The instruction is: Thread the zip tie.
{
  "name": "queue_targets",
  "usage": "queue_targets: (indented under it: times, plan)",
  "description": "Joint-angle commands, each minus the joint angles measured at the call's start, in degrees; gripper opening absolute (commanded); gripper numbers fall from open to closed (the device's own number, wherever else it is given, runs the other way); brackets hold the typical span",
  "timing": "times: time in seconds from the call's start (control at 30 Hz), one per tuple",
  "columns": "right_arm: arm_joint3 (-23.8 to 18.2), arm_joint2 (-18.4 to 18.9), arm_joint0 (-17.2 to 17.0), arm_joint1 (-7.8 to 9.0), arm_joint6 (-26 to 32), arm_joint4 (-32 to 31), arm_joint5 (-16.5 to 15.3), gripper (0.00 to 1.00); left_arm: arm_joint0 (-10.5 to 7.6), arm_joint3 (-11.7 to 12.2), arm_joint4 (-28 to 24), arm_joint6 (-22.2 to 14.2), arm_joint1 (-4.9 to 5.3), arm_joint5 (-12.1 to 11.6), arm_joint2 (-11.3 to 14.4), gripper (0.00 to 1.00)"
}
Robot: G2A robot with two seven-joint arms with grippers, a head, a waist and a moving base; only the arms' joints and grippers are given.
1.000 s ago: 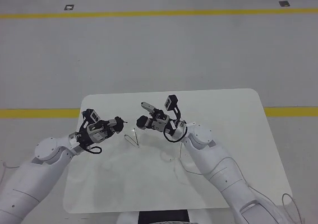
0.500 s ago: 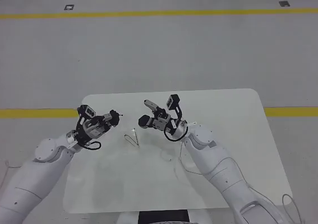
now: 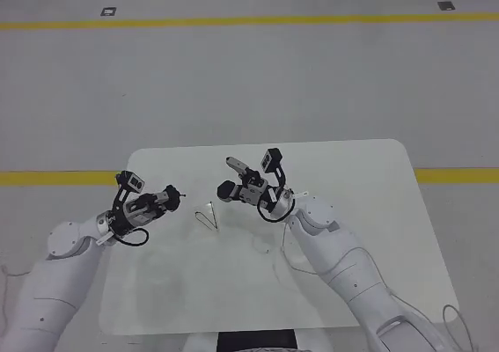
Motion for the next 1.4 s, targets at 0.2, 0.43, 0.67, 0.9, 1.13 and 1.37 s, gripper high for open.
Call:
queue_targets:
  times: [0.2,0.43,0.67,0.9,1.13,1.37]
  plan:
    - [0.0,0.0,0.0,0.0,0.0,0.0,0.0,1.0,0.1,1.8,6.9,-8.4,-5.6,0.0,-7.1,0.0]
    - [0.0,0.0,0.0,0.0,0.0,0.0,0.0,1.0,0.1,1.8,6.9,-8.4,-5.6,0.0,-7.1,0.0]
    - [0.0,0.0,0.0,0.0,0.0,0.0,0.0,1.0,0.01,0.7,10.7,-5.6,-5.51,0.0,-7.4,0.0]
    - [0.0,0.0,0.0,0.0,0.0,0.0,0.0,1.0,0.33,-1.1,15.6,-8.5,-6.85,0.0,-13.0,0.0]
    - [0.0,0.0,0.0,0.0,0.0,0.0,0.0,1.0,0.58,-3.5,17.4,-9.0,-9.37,0.0,-16.9,0.0]
    - [0.0,0.0,0.0,0.0,0.0,0.0,0.0,1.0,-0.26,-0.5,13.5,-9.0,-11.58,0.0,-18.7,0.0]
